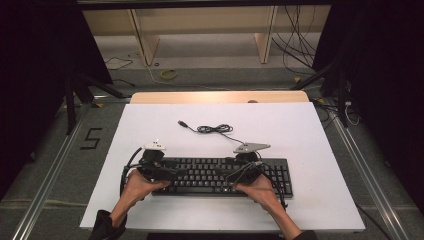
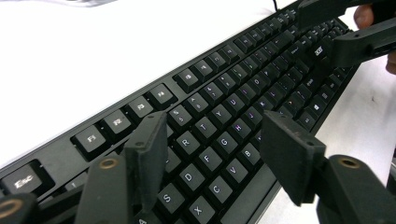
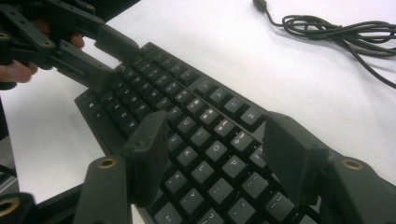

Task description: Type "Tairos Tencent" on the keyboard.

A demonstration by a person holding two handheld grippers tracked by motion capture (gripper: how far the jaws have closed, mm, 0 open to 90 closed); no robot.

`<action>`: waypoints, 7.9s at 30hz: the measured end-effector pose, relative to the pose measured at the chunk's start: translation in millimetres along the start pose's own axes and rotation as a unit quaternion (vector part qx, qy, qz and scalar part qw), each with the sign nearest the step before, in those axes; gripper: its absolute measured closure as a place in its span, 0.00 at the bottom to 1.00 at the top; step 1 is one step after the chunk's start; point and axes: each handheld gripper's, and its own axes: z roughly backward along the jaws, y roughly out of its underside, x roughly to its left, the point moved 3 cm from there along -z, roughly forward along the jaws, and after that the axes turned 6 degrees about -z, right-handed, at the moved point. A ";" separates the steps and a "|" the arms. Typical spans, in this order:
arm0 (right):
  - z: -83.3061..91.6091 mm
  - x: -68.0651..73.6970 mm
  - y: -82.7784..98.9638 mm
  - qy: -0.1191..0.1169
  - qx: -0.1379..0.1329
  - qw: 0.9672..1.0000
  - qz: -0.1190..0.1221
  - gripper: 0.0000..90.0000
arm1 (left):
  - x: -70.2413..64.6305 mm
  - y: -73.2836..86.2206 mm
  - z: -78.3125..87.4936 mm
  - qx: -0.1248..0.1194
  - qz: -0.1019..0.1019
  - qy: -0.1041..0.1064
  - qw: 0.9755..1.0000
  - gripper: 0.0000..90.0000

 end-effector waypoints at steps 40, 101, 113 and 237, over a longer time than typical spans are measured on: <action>-44.4 3.3 5.4 0.035 0.077 0.996 0.026 1.00 | 6.4 16.1 21.7 -0.030 0.024 0.008 0.999 0.31; 0.7 17.2 -0.8 -0.019 0.004 1.000 0.010 0.44 | 2.7 14.5 2.3 0.075 -0.036 -0.035 0.996 0.92; 6.6 20.8 2.5 -0.025 -0.004 1.000 0.016 0.40 | 5.4 15.1 -6.0 0.091 -0.037 -0.041 0.994 0.99; -45.4 52.1 19.9 -0.038 0.079 0.994 0.068 0.96 | -5.0 36.0 30.1 -0.051 0.013 -0.029 0.998 0.32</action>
